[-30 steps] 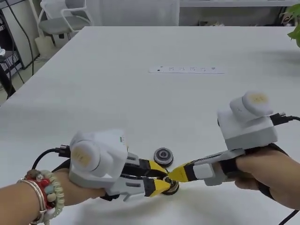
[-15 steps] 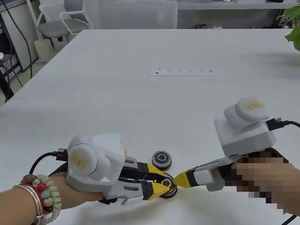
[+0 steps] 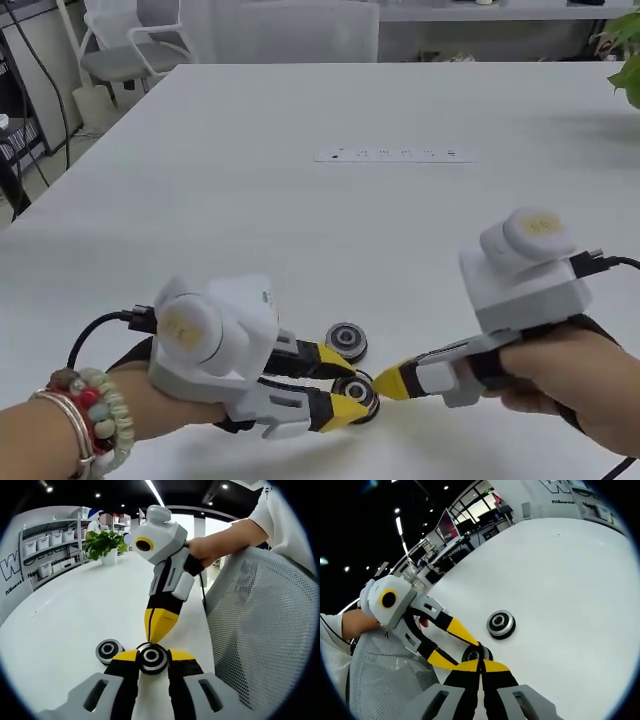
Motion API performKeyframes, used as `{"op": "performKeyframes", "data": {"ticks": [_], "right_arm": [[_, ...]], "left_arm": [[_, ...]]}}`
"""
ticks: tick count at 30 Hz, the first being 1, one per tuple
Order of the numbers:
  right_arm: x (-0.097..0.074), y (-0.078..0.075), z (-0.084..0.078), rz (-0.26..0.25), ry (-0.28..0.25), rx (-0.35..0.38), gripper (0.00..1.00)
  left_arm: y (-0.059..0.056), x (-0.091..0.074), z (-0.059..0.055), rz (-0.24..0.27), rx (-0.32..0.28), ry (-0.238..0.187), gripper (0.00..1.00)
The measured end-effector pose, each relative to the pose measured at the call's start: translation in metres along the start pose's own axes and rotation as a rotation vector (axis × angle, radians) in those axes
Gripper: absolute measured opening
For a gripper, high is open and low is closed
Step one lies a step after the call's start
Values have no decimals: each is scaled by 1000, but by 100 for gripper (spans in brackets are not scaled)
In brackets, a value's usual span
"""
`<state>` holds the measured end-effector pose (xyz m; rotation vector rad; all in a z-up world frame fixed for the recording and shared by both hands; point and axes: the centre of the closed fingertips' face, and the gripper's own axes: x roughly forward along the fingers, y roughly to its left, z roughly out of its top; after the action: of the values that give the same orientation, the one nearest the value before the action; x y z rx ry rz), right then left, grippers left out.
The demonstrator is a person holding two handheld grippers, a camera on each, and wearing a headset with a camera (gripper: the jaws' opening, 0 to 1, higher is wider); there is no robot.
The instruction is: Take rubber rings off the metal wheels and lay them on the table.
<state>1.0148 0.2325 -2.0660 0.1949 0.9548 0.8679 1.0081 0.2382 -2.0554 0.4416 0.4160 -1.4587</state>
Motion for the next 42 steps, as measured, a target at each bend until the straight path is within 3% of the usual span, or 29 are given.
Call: {"op": "performKeyframes", "data": {"ticks": [6,9,13,17,21,29,35,42], "right_arm": [[-4,-3,3,-7,-16,6,0],[-7,-6,7,-13,-35,17,0],[-11,-8,11,-15,-54,28,0],[-15,-8,13,-28,-63,16,0],[-17,-8,13,-47,-62,-11,0],[-24,-9,19,-54,-88,-21,0],[-33,-11,24,-65,-113,-23,0],[-41,-15,32,-66,-159,-3,0]], "left_arm": [[3,-5,19,13,22,-63,33],[1,-8,24,7,62,-62,35],[-3,-9,33,-13,46,-82,51],[-7,-12,45,-23,71,-93,60],[-5,-21,55,-19,106,-82,65],[4,-52,77,24,110,-127,76],[14,-75,78,88,110,-123,78],[13,-101,68,140,91,-113,82]]}}
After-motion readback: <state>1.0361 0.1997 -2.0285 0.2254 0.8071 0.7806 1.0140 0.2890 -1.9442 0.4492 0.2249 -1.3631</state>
